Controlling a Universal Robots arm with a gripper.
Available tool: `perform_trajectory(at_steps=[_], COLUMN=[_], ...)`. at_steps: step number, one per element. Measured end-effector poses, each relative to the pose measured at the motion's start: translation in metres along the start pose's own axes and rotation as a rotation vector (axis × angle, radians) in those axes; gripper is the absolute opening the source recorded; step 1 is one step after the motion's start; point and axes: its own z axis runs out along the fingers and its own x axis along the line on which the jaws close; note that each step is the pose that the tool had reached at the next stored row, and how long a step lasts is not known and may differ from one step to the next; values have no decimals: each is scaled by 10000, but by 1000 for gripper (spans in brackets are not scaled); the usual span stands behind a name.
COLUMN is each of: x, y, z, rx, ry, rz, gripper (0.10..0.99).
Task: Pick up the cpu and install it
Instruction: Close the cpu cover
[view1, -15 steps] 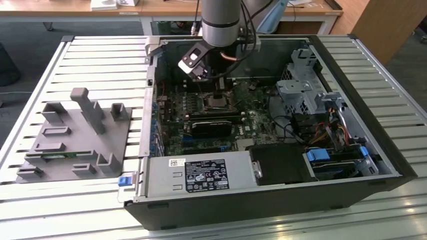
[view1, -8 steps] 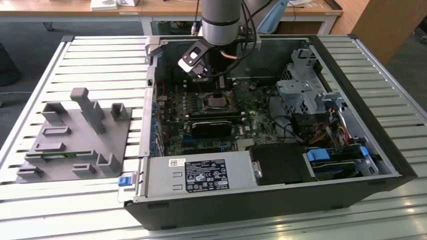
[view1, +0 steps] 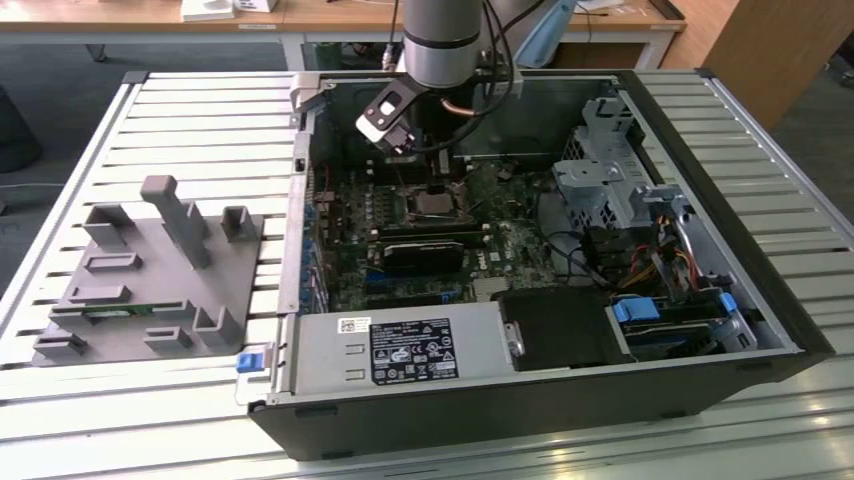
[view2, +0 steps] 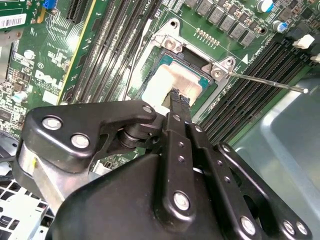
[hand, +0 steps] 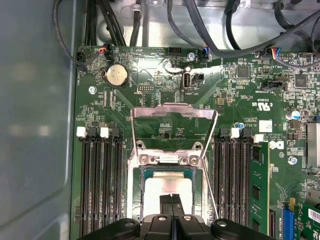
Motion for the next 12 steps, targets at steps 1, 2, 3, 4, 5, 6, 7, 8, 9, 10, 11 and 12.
perform_trajectory(at_steps=[1,2,3,4,5,6,7,8,9,10,11,12], x=[0,0,0,0,0,0,0,-1,0,0,0,0], y=[0,0,0,0,1,1,1,1,1,2,2,2], z=[-2,-4,-7,-10,-13,-16,-20,-25,-30,-38,-46,-53], rx=[-1,-1,0,-1,-1,-1,0,0,0,0,-1,-1], ry=[1,2,1,1,2,1,1,0,1,1,2,2], rz=[0,0,0,0,0,0,0,0,0,0,0,0], gripper=[106,106,106,106,106,106,106,106,106,106,106,106])
